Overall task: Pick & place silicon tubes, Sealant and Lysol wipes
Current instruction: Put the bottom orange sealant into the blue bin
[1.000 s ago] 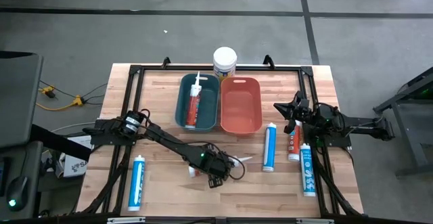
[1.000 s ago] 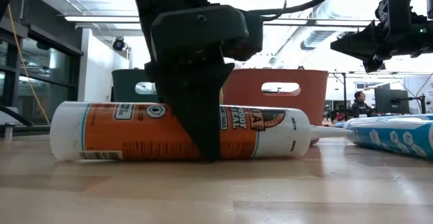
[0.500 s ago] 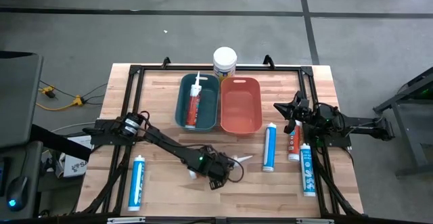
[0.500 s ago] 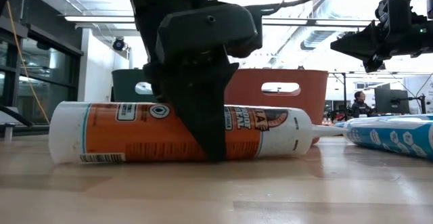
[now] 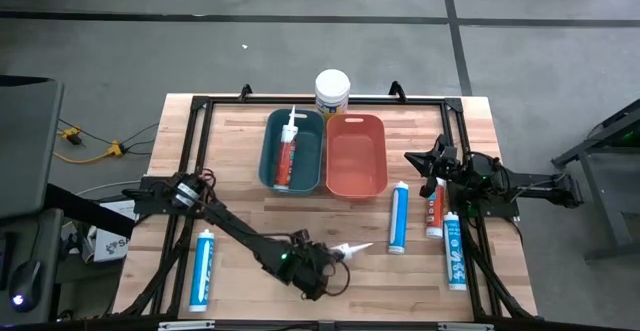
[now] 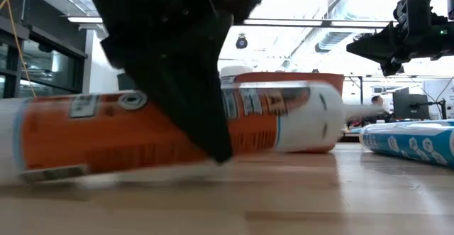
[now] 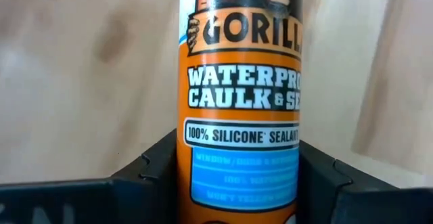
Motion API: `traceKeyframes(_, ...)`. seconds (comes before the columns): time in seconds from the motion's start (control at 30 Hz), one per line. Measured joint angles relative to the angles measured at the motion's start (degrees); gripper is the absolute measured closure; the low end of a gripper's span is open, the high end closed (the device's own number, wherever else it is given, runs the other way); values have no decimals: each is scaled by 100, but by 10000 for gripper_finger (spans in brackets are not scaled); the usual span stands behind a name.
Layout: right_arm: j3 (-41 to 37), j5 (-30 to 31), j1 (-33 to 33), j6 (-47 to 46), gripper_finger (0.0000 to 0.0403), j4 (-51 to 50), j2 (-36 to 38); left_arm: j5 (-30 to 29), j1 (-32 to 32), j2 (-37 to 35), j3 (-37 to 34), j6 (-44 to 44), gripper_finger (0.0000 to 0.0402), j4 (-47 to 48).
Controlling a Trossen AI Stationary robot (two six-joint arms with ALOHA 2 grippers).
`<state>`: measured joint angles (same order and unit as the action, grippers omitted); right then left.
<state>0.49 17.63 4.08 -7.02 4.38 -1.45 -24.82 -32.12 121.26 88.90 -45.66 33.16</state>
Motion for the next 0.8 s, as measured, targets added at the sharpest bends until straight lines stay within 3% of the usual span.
traceKeyframes(0.3, 0, 0, 2, 1, 391, 0, 0, -1466, -104, -374, 13, -441, 216, -68)
traceKeyframes(0.8, 0, 0, 0, 1, 391, 0, 0, -2819, -220, -845, 24, -670, 216, 113)
